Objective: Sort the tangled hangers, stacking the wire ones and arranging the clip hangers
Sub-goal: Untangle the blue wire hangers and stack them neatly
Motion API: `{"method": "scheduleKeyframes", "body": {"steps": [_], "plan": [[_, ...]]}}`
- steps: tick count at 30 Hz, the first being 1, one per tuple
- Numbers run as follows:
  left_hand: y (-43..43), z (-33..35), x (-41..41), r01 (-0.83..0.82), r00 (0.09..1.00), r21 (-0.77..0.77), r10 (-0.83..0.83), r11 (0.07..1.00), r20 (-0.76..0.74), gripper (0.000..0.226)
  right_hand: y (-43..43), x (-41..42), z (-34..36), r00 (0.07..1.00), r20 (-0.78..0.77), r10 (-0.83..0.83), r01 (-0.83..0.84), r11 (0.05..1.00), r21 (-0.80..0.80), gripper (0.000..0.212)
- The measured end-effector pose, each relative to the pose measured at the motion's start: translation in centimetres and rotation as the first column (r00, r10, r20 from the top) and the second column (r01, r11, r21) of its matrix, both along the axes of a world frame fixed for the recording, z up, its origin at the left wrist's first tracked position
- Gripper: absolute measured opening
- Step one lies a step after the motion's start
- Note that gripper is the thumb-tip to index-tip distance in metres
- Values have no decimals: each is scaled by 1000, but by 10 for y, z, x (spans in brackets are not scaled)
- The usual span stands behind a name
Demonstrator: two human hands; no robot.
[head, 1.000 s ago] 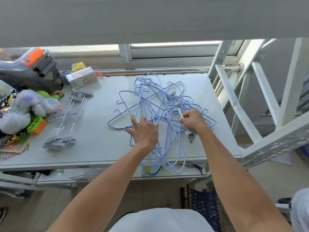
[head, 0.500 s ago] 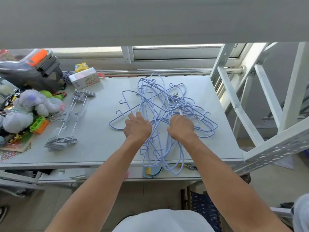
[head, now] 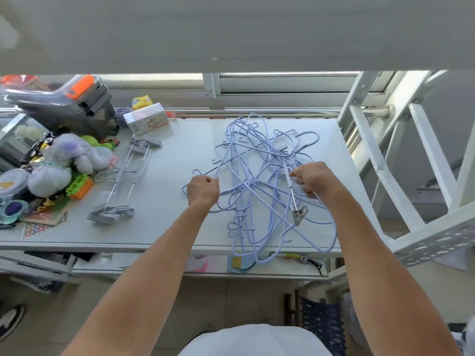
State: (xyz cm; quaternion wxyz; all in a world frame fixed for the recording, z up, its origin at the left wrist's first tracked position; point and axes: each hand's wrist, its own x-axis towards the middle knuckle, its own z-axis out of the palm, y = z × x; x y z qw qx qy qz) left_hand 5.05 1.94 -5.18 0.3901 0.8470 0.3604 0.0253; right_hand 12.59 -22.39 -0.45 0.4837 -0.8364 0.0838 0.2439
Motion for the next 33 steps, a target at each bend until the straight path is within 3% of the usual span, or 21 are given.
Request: {"method": "scheduleKeyframes", "body": {"steps": [4,8,11,15,19,22,27,30,33], "plan": [[5,-5,3,-3,1000,-83,4,997,11,32,-35,-7,-10,966,-226,-127,198,924,327,25],[9,-10,4,8,1000,-75,-7,997,8,27,-83,-20,-28,928,-342,-149,307,827,472,22],[10,-11,4,19,1000,-113,-20,993,-9,27,-109,-33,-42,882,-430,-190,430,697,574,22],[9,-10,-2,94,993,-149,-104,984,-63,34,-116,-42,-49,860,-450,-240,503,552,665,22],[2,0,-11,227,970,-16,-228,974,-80,53,-86,-38,-43,879,-397,-265,478,471,742,23],[-3,2,-15,263,964,69,-259,962,-65,55,-45,-35,-33,894,-342,-290,444,468,764,24],[-9,2,-16,242,947,-23,-241,970,-211,82,29,-31,-26,884,-354,-305,465,487,740,26],[-8,-2,-13,171,963,-159,-199,972,-180,81,56,-26,-31,857,-356,-372,510,514,690,28],[-8,-4,-10,174,971,-146,-194,974,-141,71,69,-21,-39,840,-254,-480,532,636,559,24]]}}
